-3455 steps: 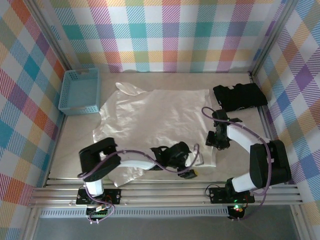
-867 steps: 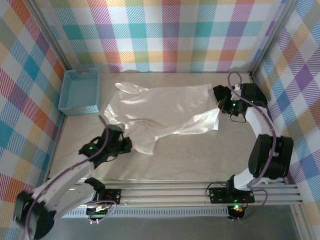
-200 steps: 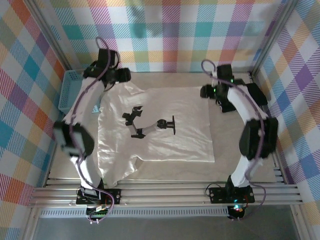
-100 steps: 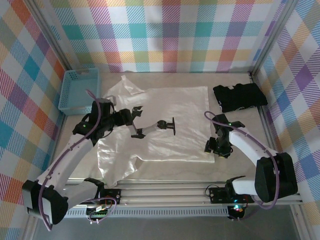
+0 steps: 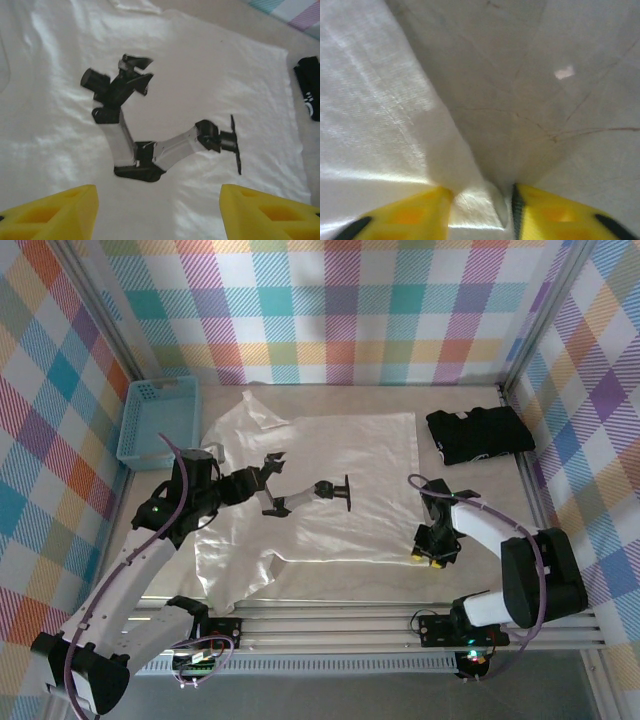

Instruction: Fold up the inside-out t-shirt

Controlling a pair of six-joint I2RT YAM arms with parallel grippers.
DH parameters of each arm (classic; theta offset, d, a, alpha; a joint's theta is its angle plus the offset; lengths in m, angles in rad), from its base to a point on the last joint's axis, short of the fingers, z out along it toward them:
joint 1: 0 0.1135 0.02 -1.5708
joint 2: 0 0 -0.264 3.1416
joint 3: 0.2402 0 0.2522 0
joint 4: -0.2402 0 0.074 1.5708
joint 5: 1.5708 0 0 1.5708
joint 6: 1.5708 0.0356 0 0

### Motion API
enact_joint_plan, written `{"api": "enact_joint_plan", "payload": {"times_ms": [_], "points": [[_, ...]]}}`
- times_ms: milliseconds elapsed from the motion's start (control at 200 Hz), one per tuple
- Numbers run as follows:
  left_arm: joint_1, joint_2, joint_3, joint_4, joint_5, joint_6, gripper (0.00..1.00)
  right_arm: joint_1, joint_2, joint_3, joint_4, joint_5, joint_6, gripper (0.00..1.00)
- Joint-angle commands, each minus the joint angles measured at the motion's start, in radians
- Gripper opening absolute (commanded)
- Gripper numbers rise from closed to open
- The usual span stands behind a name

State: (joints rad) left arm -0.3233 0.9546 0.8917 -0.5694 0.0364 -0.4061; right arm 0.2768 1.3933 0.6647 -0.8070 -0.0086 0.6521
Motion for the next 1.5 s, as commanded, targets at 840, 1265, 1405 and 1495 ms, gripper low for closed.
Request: {"api": "enact_joint_plan", "payload": {"times_ms": [840, 1265, 1405, 1495], "points": [[-0.026, 0.654, -0.064, 0.438, 0.162, -0.085, 0.67, -0.361, 0.345, 0.544, 0.254, -0.069, -0.252, 0.01], [-0.365, 0.05, -0.326, -0.004, -0.139, -0.23, 0.69, -0.361, 0.27, 0.463, 0.275, -0.143, -0.272, 0.02], [-0.53, -0.101, -0.398, -0.174, -0.162, -0.436, 0.69, -0.361, 0.243, 0.457, 0.27, -0.146, -0.276, 0.01], [-0.625, -0.097, -0.431, -0.187, -0.148, -0.503, 0.68, -0.361, 0.225, 0.451, 0.267, -0.151, -0.279, 0.02]]}}
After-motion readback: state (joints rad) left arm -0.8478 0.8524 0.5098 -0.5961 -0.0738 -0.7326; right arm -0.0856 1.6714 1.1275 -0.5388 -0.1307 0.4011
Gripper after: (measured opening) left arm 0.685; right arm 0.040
